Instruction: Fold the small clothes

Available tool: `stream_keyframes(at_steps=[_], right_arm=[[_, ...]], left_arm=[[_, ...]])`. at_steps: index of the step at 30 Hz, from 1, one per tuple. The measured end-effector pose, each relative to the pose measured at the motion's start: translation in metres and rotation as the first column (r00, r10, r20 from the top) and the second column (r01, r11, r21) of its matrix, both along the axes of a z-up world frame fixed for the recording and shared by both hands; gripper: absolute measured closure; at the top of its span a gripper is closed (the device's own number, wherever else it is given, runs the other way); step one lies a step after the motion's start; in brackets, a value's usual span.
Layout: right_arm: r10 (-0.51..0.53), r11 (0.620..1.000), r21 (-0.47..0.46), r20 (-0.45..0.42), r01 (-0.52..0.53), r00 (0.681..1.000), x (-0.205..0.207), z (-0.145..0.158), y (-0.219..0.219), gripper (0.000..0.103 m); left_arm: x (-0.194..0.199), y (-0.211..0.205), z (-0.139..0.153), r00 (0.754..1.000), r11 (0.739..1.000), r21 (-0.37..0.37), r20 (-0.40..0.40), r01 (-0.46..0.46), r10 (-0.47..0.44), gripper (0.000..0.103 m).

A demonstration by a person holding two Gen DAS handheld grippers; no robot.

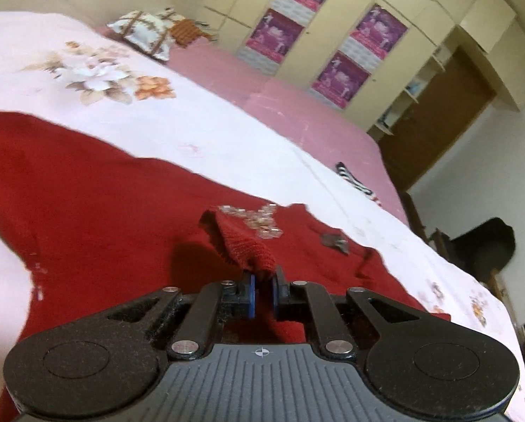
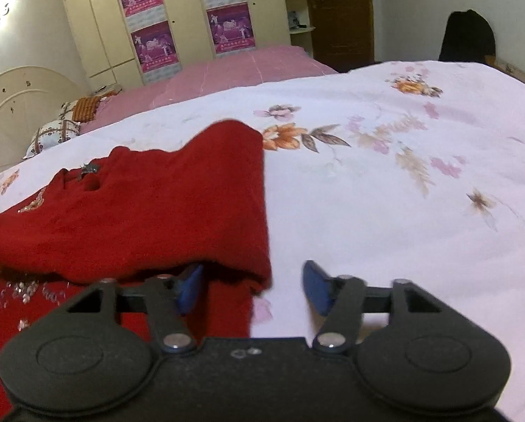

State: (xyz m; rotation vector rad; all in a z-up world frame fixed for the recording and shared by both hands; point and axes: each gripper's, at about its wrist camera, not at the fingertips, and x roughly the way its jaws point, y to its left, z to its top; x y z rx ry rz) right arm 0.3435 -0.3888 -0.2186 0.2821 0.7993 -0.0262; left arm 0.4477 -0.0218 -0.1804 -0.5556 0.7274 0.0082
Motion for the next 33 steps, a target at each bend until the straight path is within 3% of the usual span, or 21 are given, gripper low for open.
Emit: stream_keyframes(at_steps=[2, 6, 8, 10, 12, 13, 14, 16, 20, 22, 26, 30, 32, 33], right_arm=[[-0.001, 1.0, 0.013, -0.011, 0.001, 1.0, 0.004, 0.002, 0.001, 0.091], [0.004, 1.0, 0.009, 0.017, -0.004, 1.0, -0.008, 0.009, 0.003, 0.092], [-0.017, 1.0, -0.007, -0.046, 0.016, 0.999, -0.007, -0.004, -0.001, 0.093], [-0.008, 1.0, -0.002, -0.037, 0.008, 0.999, -0.009, -0.001, -0.003, 0.093], [0.008, 1.0, 0.017, -0.032, -0.008, 0.999, -0.013, 0.005, -0.006, 0.079], [0.008, 0.999, 0.039, -0.024, -0.007, 1.0, -0.016, 0.009, -0.01, 0.075], [0.002, 0.999, 0.055, -0.017, -0.001, 1.0, -0.02, 0.011, -0.014, 0.072], [-0.018, 0.996, 0.093, -0.001, 0.018, 1.0, -0.027, 0.017, -0.022, 0.065], [-0.067, 0.989, 0.134, 0.048, 0.06, 0.997, -0.024, 0.028, -0.033, 0.037], [-0.068, 0.991, 0.118, 0.054, 0.061, 0.996, -0.008, 0.029, -0.032, 0.04], [-0.072, 0.982, 0.174, 0.011, 0.069, 0.997, 0.035, 0.014, -0.031, 0.041], [-0.095, 0.976, 0.196, -0.021, 0.097, 0.995, 0.075, -0.002, -0.03, 0.043], [-0.088, 0.973, 0.211, -0.025, 0.091, 0.996, 0.091, -0.006, -0.029, 0.05], [-0.082, 0.974, 0.211, -0.027, 0.085, 0.996, 0.1, -0.008, -0.028, 0.06]], left_arm=[[0.001, 0.007, -0.007, 0.999, 0.999, 0.008, -0.014, -0.032, 0.032, 0.094], [0.003, 0.012, -0.023, 0.998, 0.998, 0.049, -0.041, -0.046, 0.048, 0.094], [0.007, 0.012, -0.036, 0.995, 0.997, 0.07, -0.09, -0.035, 0.041, 0.094], [0.005, 0.01, -0.037, 0.995, 0.994, 0.109, -0.099, -0.007, 0.018, 0.094], [0.0, 0.012, -0.03, 0.996, 0.991, 0.133, -0.091, -0.006, 0.018, 0.093], [-0.003, 0.014, -0.026, 0.995, 0.99, 0.143, -0.094, -0.009, 0.023, 0.077], [-0.006, 0.017, -0.023, 0.995, 0.986, 0.164, -0.097, -0.018, 0.034, 0.05], [-0.017, 0.024, -0.014, 0.996, 0.974, 0.219, -0.057, -0.054, 0.068, 0.029], [-0.022, 0.027, 0.002, 0.999, 0.971, 0.237, -0.01, -0.033, 0.037, 0.029], [-0.017, 0.014, 0.007, 1.0, 0.971, 0.24, 0.002, 0.012, -0.012, 0.029], [0.0, -0.015, -0.003, 0.997, 0.966, 0.246, -0.016, 0.082, -0.081, 0.029], [0.017, -0.025, -0.029, 0.994, 0.958, 0.272, -0.078, 0.09, -0.071, 0.029], [0.017, -0.029, -0.033, 0.994, 0.94, 0.325, -0.063, 0.102, -0.086, 0.029], [0.017, -0.033, -0.034, 0.994, 0.932, 0.344, -0.063, 0.109, -0.093, 0.029]])
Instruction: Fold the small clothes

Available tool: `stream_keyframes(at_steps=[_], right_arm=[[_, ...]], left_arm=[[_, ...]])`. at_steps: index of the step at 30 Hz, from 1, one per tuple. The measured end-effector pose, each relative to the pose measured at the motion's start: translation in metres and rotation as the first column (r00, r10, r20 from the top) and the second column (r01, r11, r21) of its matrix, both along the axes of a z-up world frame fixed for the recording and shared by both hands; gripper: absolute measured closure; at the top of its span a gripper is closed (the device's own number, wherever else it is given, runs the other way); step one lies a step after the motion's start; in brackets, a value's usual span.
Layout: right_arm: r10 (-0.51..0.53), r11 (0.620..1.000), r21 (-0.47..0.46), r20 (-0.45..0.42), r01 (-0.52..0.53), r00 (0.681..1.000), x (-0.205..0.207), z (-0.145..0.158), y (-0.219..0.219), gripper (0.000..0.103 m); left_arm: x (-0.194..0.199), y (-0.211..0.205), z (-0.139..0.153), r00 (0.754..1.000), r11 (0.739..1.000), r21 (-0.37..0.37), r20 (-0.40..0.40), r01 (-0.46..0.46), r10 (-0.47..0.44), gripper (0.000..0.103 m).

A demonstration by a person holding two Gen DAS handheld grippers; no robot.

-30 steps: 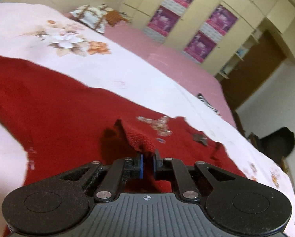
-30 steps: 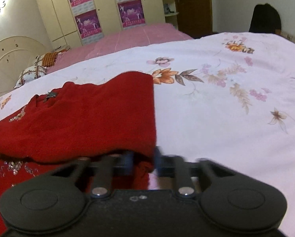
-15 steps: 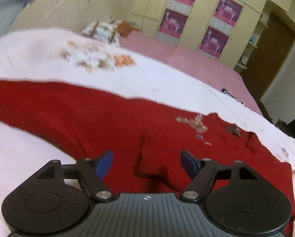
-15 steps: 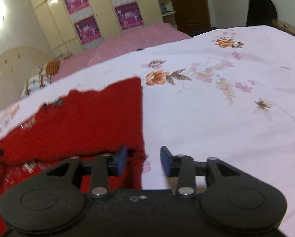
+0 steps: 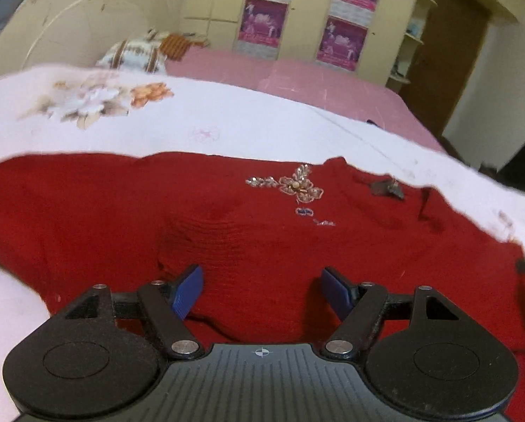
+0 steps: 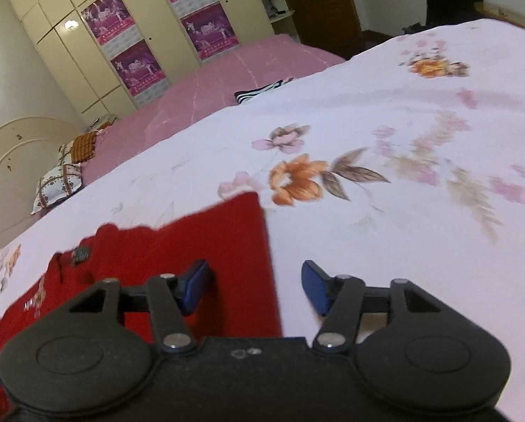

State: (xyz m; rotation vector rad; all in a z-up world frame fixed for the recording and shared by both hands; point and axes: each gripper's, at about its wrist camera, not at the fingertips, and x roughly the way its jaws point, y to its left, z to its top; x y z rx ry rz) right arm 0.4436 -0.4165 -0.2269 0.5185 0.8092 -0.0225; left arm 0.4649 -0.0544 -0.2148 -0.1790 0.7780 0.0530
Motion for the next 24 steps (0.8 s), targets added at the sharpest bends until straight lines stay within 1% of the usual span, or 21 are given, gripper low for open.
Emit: stream_keyframes(at_steps=[1, 2, 4, 5, 6, 7, 8, 9, 11, 13, 15, 16, 17, 18, 19, 20, 21, 22, 24], right_arm=[[0.006, 1.0, -0.003, 0.001, -0.006, 1.0, 0.005, -0.001, 0.002, 0.068], [0.016, 1.0, -0.013, -0.006, -0.016, 1.0, 0.009, -0.002, 0.005, 0.086], [0.029, 0.998, -0.057, -0.009, -0.029, 1.0, 0.009, 0.0, 0.012, 0.092], [0.037, 0.994, -0.104, 0.001, -0.036, 0.999, 0.006, 0.003, 0.015, 0.094], [0.032, 0.987, -0.161, 0.01, -0.03, 0.999, 0.003, 0.004, 0.017, 0.095], [0.025, 0.979, -0.203, 0.003, -0.023, 1.0, 0.003, 0.0, 0.018, 0.095], [0.02, 0.978, -0.206, 0.006, -0.019, 1.0, 0.003, -0.003, 0.016, 0.096], [0.013, 0.98, -0.197, 0.009, -0.011, 1.0, 0.002, -0.003, 0.014, 0.096], [-0.004, 0.981, -0.195, 0.012, 0.006, 1.0, 0.003, 0.003, 0.015, 0.096], [-0.027, 0.982, -0.188, 0.041, 0.035, 0.999, -0.003, 0.009, 0.013, 0.096], [-0.027, 0.981, -0.189, 0.071, 0.04, 0.997, -0.007, 0.012, 0.015, 0.095], [-0.015, 0.984, -0.175, 0.074, 0.028, 0.997, -0.005, 0.011, 0.015, 0.09], [-0.006, 0.989, -0.144, 0.053, 0.013, 0.999, -0.001, 0.007, 0.013, 0.076], [-0.001, 0.996, -0.092, 0.023, 0.004, 1.0, 0.005, 0.003, 0.008, 0.057], [-0.002, 0.999, -0.043, 0.019, 0.003, 1.0, 0.008, -0.001, 0.003, 0.051], [0.005, 0.999, -0.033, 0.027, -0.004, 1.0, 0.009, -0.001, 0.003, 0.05], [0.015, 0.998, -0.059, 0.027, -0.013, 1.0, 0.011, -0.001, 0.005, 0.051], [0.023, 0.996, -0.082, 0.028, -0.021, 0.999, 0.013, -0.002, 0.008, 0.055], [0.047, 0.992, -0.118, 0.03, -0.043, 0.998, 0.015, -0.002, 0.017, 0.066]], left_arm=[[0.0, -0.002, 0.0, 1.0, 1.0, 0.019, 0.001, 0.009, -0.009, 0.029], [0.001, -0.003, 0.0, 1.0, 0.999, 0.031, 0.0, 0.015, -0.015, 0.029], [0.002, -0.002, 0.003, 1.0, 1.0, 0.025, -0.01, 0.011, -0.011, 0.029], [-0.001, -0.003, 0.005, 1.0, 1.0, 0.019, -0.012, 0.005, -0.004, 0.029], [-0.002, -0.004, 0.006, 1.0, 1.0, 0.016, -0.011, 0.004, -0.004, 0.029], [-0.001, -0.006, 0.004, 1.0, 1.0, 0.029, -0.013, 0.009, -0.009, 0.029], [0.0, -0.006, 0.001, 1.0, 0.999, 0.045, -0.012, 0.015, -0.015, 0.029], [0.0, -0.007, 0.0, 1.0, 0.998, 0.058, -0.005, 0.019, -0.019, 0.029], [0.002, -0.007, 0.001, 1.0, 0.998, 0.055, -0.006, 0.021, -0.021, 0.029], [0.002, -0.004, 0.001, 1.0, 0.999, 0.041, -0.006, 0.017, -0.017, 0.029], [0.002, -0.004, 0.001, 1.0, 0.999, 0.041, -0.006, 0.015, -0.015, 0.029], [0.002, -0.003, 0.001, 1.0, 0.999, 0.042, -0.006, 0.014, -0.014, 0.029], [0.001, -0.002, 0.001, 1.0, 0.999, 0.042, -0.005, 0.014, -0.014, 0.029], [0.002, -0.003, 0.001, 1.0, 0.999, 0.042, -0.005, 0.015, -0.015, 0.029], [0.002, -0.003, 0.001, 1.0, 0.999, 0.044, -0.005, 0.017, -0.017, 0.029], [0.002, -0.003, 0.001, 1.0, 0.999, 0.046, -0.004, 0.021, -0.02, 0.029], [0.002, -0.003, 0.001, 1.0, 0.999, 0.048, -0.002, 0.024, -0.024, 0.029], [0.002, -0.003, 0.001, 1.0, 0.998, 0.049, -0.001, 0.026, -0.026, 0.029], [0.002, -0.004, 0.0, 1.0, 0.998, 0.055, 0.002, 0.027, -0.027, 0.029]])
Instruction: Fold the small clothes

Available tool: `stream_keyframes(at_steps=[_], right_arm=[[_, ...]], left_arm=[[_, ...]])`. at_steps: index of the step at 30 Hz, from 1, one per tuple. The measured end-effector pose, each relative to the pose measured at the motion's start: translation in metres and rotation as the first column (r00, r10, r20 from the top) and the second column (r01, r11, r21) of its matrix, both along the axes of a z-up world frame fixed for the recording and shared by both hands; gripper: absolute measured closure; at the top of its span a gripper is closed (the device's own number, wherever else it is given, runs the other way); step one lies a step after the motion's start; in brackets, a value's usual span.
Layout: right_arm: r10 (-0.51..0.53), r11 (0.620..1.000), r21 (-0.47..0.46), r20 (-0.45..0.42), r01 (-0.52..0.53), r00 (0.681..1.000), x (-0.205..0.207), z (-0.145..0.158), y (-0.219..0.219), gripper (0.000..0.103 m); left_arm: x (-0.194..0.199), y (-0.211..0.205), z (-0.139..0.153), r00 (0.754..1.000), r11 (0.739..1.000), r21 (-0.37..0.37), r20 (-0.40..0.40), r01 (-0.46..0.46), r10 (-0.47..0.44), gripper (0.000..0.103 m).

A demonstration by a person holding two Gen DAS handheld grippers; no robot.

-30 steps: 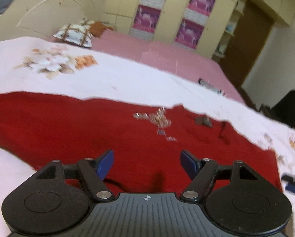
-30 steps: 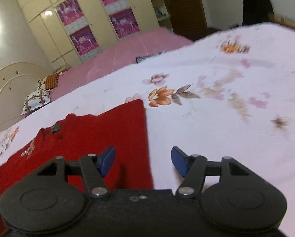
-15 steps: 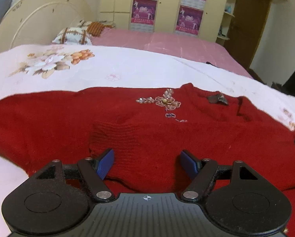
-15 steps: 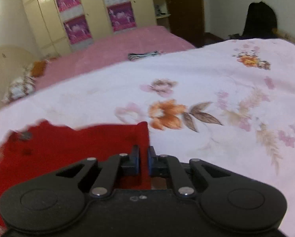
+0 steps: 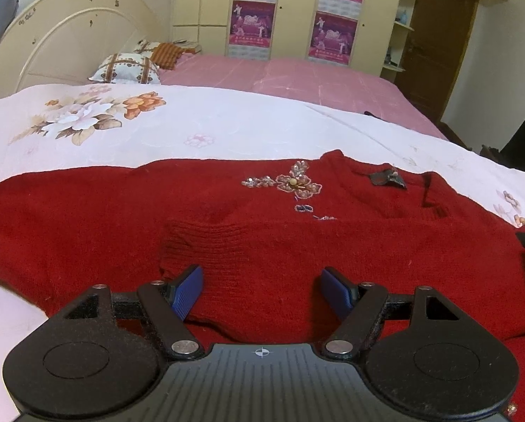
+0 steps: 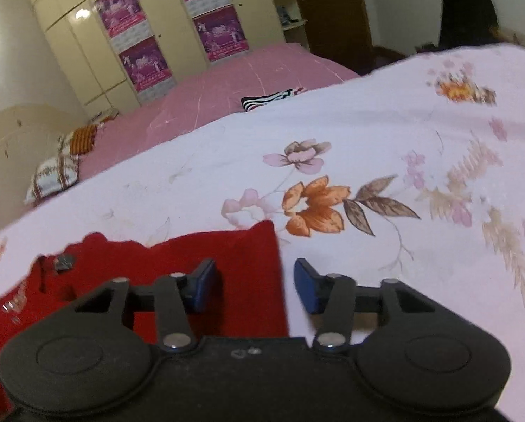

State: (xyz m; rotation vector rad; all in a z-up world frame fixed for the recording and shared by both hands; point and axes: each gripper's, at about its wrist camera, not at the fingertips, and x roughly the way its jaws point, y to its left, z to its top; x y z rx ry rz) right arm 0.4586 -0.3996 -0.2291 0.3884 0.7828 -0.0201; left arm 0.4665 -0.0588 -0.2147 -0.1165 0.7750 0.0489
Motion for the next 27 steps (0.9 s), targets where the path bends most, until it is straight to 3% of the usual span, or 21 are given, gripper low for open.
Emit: stream_keyframes(at_steps=[1, 3, 5, 7, 8, 9, 10, 13, 15, 16, 18, 21, 22, 24, 27], right_arm=[[0.012, 1.0, -0.011, -0.002, -0.012, 1.0, 0.0, 0.0, 0.004, 0.079], [0.017, 0.999, -0.04, 0.001, -0.017, 1.0, -0.001, 0.005, 0.009, 0.094], [0.003, 0.997, -0.082, 0.032, 0.0, 0.999, -0.005, 0.012, 0.009, 0.095], [-0.022, 0.985, -0.168, 0.118, 0.042, 0.993, -0.016, 0.025, 0.01, 0.096], [-0.023, 0.972, -0.23, 0.129, 0.052, 0.991, -0.016, 0.023, 0.013, 0.096], [-0.016, 0.964, -0.263, 0.069, 0.034, 0.998, -0.01, 0.012, 0.016, 0.096], [-0.024, 0.969, -0.244, 0.017, 0.027, 1.0, -0.006, 0.001, 0.014, 0.096], [-0.033, 0.968, -0.247, 0.025, 0.038, 0.999, -0.007, 0.004, 0.014, 0.091], [-0.077, 0.97, -0.228, 0.053, 0.087, 0.996, -0.013, 0.016, 0.009, 0.064], [-0.089, 0.972, -0.209, 0.074, 0.103, 0.993, -0.018, 0.023, 0.007, 0.061], [-0.064, 0.984, -0.162, 0.099, 0.08, 0.993, -0.029, 0.036, 0.009, 0.061], [0.054, 0.991, -0.126, 0.115, -0.039, 0.992, -0.047, 0.05, 0.039, 0.061], [0.098, 0.987, -0.137, 0.114, -0.082, 0.989, -0.05, 0.053, 0.052, 0.061], [0.198, 0.971, -0.155, 0.104, -0.18, 0.975, -0.057, 0.052, 0.084, 0.062], [0.294, 0.945, -0.178, 0.081, -0.276, 0.952, -0.066, 0.049, 0.125, 0.062]], left_arm=[[0.0, -0.001, 0.0, 1.0, 1.0, 0.004, 0.001, 0.001, -0.001, 0.029], [-0.001, -0.001, 0.0, 1.0, 1.0, 0.009, 0.001, 0.001, -0.001, 0.029], [0.0, -0.002, 0.0, 1.0, 1.0, 0.008, -0.001, 0.002, -0.002, 0.029], [-0.001, -0.002, 0.0, 1.0, 1.0, 0.007, -0.002, -0.001, 0.001, 0.029], [-0.001, -0.004, -0.002, 1.0, 1.0, 0.015, 0.001, -0.002, 0.002, 0.029], [-0.001, -0.005, -0.002, 1.0, 1.0, 0.025, 0.003, 0.0, 0.0, 0.029], [-0.001, -0.006, -0.002, 1.0, 0.999, 0.032, 0.003, 0.0, 0.0, 0.029], [0.0, -0.004, -0.001, 1.0, 1.0, 0.024, -0.002, 0.0, 0.0, 0.029], [-0.001, -0.001, 0.003, 1.0, 1.0, 0.006, -0.003, -0.007, 0.007, 0.029], [-0.003, 0.001, 0.006, 1.0, 1.0, -0.008, -0.006, -0.012, 0.012, 0.029], [-0.008, 0.005, 0.013, 0.999, 0.999, -0.029, -0.002, -0.033, 0.033, 0.029], [-0.019, 0.014, 0.019, 0.998, 0.997, -0.05, -0.008, -0.055, 0.055, 0.029], [-0.022, 0.019, 0.019, 0.998, 0.997, -0.057, -0.018, -0.06, 0.059, 0.026], [-0.031, 0.029, 0.02, 0.996, 0.995, -0.056, -0.026, -0.085, 0.083, 0.01], [-0.048, 0.052, 0.026, 0.992, 0.991, -0.051, -0.009, -0.126, 0.126, 0.007]])
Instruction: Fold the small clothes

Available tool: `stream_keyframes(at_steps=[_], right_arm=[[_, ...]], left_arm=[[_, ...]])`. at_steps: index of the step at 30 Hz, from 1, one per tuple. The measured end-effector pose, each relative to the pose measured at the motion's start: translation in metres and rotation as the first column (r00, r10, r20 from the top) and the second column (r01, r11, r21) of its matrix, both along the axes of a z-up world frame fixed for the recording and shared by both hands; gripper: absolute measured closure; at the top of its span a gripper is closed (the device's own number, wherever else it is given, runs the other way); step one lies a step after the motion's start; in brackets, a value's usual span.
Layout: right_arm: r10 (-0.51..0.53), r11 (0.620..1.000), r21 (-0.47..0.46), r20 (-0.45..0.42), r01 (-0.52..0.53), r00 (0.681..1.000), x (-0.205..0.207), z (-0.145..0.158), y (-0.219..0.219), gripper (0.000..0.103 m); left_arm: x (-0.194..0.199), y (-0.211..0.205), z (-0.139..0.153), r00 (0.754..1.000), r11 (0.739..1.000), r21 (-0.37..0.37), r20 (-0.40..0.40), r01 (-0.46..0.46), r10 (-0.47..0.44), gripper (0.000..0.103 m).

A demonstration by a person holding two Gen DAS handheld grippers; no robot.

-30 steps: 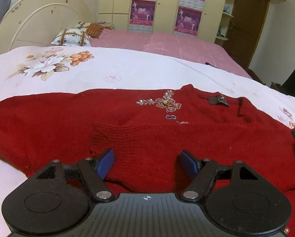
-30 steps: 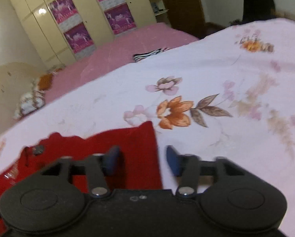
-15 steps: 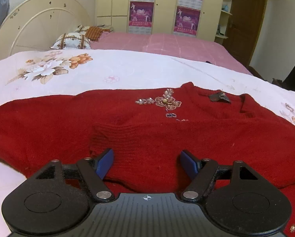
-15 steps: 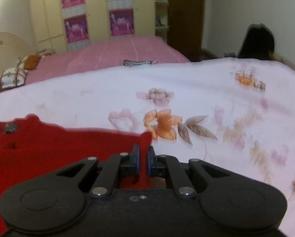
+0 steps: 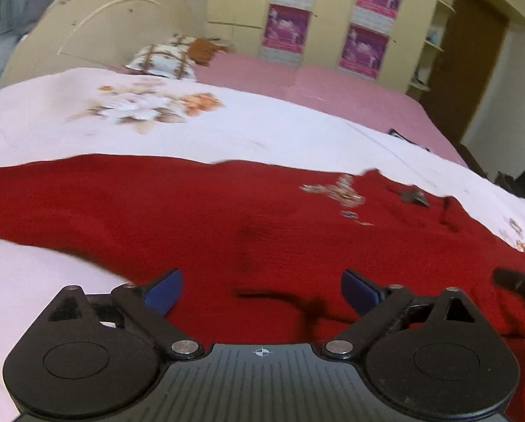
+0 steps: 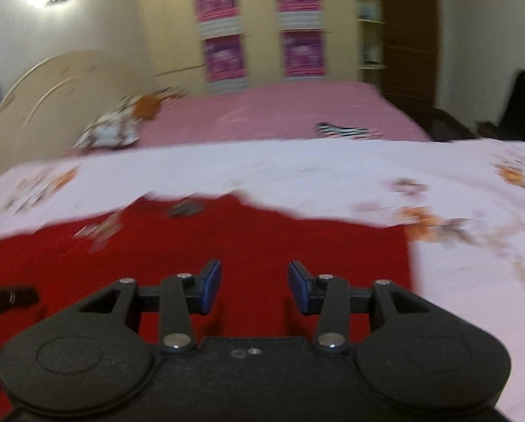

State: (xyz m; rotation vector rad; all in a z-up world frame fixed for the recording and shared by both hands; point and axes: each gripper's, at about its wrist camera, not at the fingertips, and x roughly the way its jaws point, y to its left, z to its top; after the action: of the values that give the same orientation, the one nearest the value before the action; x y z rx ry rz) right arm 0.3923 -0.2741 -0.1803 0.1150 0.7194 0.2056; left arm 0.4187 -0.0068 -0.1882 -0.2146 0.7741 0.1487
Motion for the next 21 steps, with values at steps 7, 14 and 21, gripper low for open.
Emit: stream_keyframes(at_steps=[7, 14, 21], right_arm=[[0.139, 0.99, 0.032, -0.016, -0.138, 0.99, -0.016, 0.011, 0.076, 0.062], [0.189, 0.98, 0.062, -0.032, -0.187, 0.981, -0.016, 0.021, 0.134, 0.058], [0.194, 0.98, 0.051, -0.044, -0.191, 0.98, -0.018, 0.018, 0.173, 0.055]], left_arm=[[-0.032, 0.092, 0.001, 0.987, 0.981, -0.116, -0.034, -0.157, 0.154, 0.007], [-0.068, 0.203, -0.01, 0.92, 0.9, -0.191, -0.056, -0.391, 0.388, 0.007], [-0.073, 0.289, -0.035, 0.861, 0.797, -0.345, -0.075, -0.496, 0.503, 0.047]])
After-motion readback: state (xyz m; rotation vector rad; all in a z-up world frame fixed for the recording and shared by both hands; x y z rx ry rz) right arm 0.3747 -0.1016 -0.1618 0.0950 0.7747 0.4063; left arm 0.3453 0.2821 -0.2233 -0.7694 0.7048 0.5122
